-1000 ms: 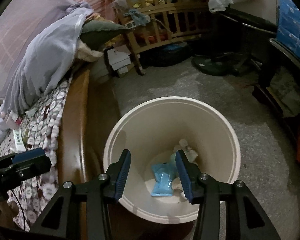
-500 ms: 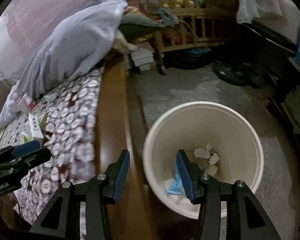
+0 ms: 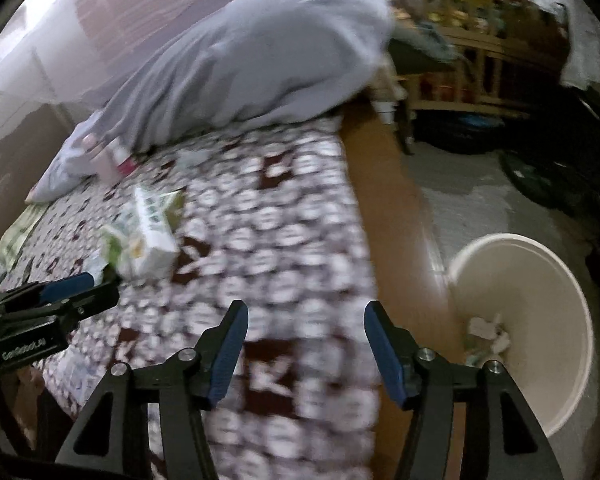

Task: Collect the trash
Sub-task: 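Move both open tools back to the trash on the blanket, then grasp the white snack wrapper with the left gripper while the right grasps the milk carton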

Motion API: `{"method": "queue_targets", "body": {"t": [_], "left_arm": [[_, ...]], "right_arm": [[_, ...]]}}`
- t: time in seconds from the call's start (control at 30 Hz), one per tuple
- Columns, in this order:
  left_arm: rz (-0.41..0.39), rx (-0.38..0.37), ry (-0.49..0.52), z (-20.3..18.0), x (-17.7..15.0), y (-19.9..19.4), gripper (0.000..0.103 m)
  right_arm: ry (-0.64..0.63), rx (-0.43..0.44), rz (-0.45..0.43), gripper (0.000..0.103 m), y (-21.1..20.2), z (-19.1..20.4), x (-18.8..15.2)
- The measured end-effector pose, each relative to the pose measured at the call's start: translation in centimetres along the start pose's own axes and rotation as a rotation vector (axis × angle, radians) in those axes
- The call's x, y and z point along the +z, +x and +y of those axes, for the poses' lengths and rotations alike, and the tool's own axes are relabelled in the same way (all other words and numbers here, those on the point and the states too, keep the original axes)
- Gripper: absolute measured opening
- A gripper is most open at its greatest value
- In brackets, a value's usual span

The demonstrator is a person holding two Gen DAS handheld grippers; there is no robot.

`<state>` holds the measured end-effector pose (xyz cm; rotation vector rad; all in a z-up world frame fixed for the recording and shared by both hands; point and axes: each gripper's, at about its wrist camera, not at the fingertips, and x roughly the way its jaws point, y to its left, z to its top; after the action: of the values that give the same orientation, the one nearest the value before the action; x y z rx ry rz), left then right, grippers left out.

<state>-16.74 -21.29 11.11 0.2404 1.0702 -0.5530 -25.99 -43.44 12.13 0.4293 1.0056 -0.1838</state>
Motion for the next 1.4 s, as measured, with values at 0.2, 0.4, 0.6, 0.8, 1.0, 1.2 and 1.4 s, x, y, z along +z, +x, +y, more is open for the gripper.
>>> {"method": "queue_targets", "body": {"t": [0.2, 0.4, 0.6, 0.8, 1.0, 1.2, 1.4], "left_arm": [[0.024, 0.018, -0.175, 7.6, -1.1, -0.3, 0.055], [0.047, 0.034, -0.319, 13.2, -2.1, 0.4, 0.056], [0.058, -0.015, -0.434, 15.8, -1.7, 2.3, 0.058], [0.071, -0.031, -0.556, 17.7, -0.8, 5.1, 0.06], [0.071, -0.042, -0.573, 17.9, -0.1, 6.6, 0.067], [-0.016, -0.067, -0.641, 19.6, 0.0, 5.1, 0.069], [0.092, -0.084, -0.654, 19.9, -0.2, 7.7, 0.069]], "right_arm": [[-0.107, 0.068, 0.022, 0.06, 2.7, 5.6, 1.1], [-0.201, 0.116, 0.034, 0.066, 5.4, 10.4, 3.0], [-0.273, 0.123, 0.05, 0.066, 8.4, 13.8, 5.1], [-0.297, 0.103, 0.046, 0.067, 10.8, 15.2, 6.7], [-0.309, 0.12, 0.072, 0.068, 13.0, 15.8, 7.2], [-0.312, 0.129, 0.089, 0.068, 14.4, 16.0, 7.0], [-0.3, 0.138, 0.087, 0.068, 14.7, 16.0, 6.8]]}}
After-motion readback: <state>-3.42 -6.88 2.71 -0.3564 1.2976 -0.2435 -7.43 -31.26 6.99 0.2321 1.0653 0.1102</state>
